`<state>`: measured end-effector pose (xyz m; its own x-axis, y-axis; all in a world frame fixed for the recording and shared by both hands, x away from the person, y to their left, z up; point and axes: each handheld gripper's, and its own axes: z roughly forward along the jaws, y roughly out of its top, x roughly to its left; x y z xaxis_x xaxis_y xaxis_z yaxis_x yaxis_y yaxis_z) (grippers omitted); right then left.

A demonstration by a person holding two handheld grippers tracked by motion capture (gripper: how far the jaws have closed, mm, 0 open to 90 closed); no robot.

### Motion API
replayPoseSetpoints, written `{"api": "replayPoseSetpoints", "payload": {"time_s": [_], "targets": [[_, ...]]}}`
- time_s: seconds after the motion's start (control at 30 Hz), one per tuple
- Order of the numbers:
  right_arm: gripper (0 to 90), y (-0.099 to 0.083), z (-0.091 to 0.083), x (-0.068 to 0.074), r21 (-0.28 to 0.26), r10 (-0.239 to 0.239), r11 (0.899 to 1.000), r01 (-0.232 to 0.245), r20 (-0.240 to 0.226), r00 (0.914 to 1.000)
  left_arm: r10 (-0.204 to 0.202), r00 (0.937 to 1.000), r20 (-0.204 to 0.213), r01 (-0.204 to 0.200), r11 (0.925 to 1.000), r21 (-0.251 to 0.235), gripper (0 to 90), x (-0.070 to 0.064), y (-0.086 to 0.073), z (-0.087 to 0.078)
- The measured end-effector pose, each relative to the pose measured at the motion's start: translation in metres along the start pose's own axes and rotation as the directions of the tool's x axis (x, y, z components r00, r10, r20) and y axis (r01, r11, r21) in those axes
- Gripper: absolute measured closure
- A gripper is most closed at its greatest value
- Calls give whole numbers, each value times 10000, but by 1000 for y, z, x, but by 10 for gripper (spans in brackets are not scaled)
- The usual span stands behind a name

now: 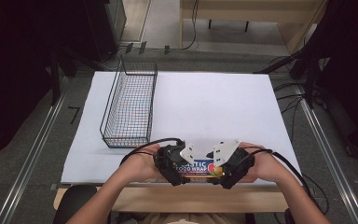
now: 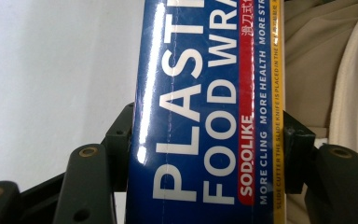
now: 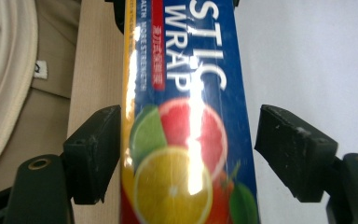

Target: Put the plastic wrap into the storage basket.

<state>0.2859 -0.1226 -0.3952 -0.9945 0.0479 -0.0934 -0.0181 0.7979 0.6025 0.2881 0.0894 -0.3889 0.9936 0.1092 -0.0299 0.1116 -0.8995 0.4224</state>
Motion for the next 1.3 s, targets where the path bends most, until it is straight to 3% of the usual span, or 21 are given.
{"api": "replayPoseSetpoints", "payload": {"time_s": [0.13,0.37,0.47,0.6,0.77,0.97,1.17,1.23,1.3], "targets": [[214,-7,-8,-5,-340,517,9981,-523,-164,9985,-214,9996,-156,216,9997,117,397,3,-3,-1],[211,-20,-18,-15,-207,939,9953,-945,-288,9952,-485,9988,-42,485,9988,33,396,8,-9,-7],[214,-28,-28,-25,-511,1169,9915,-1201,-608,9913,-713,9973,-155,713,9975,19,396,11,-13,-11],[214,-37,-40,-31,-883,1479,9853,-1462,127,9889,-898,9957,-209,897,9960,-41,396,14,-16,-16],[214,-47,-48,-35,-1131,1711,9791,-1691,84,9852,-1076,9938,-295,1074,9942,-99,395,16,-18,-21],[213,-62,-59,-40,-1291,2055,9718,-1971,550,9771,-1261,9912,-395,1256,9920,-153,395,18,-22,-30],[213,-78,-62,-45,-1365,2545,9608,-2415,874,9631,-1514,9864,-640,1500,9884,-256,395,22,-27,-37],[212,-87,-60,-48,-1363,2767,9555,-2617,1052,9552,-1782,9812,-740,1761,9838,-341,395,24,-29,-42],[212,-89,-59,-49,-1356,2821,9541,-2669,1083,9533,-1834,9800,-773,1809,9828,-382,395,25,-30,-44]]}}
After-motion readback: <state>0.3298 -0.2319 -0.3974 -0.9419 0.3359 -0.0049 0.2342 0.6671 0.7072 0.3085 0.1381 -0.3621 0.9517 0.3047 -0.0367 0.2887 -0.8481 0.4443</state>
